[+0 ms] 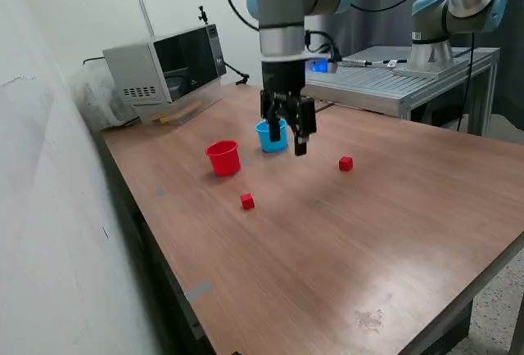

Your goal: Place red objects in the red bin, and blue objects in the blue bin.

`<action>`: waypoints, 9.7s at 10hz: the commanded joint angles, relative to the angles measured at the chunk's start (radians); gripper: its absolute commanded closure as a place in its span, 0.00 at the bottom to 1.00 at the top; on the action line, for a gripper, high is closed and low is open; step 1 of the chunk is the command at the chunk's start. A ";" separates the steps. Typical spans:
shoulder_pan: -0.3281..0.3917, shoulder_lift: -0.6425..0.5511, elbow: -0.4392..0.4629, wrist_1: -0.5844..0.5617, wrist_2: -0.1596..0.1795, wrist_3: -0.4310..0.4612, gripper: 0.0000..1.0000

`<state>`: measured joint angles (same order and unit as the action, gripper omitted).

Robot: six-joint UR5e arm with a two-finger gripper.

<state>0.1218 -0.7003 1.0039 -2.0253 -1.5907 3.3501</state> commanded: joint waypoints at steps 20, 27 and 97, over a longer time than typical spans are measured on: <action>-0.111 0.186 -0.001 -0.259 -0.098 0.018 1.00; -0.113 -0.103 0.120 -0.201 -0.103 -0.052 1.00; -0.267 -0.279 0.271 -0.101 -0.018 -0.365 1.00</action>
<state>-0.0863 -1.0709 1.3466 -2.1255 -1.6109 2.9844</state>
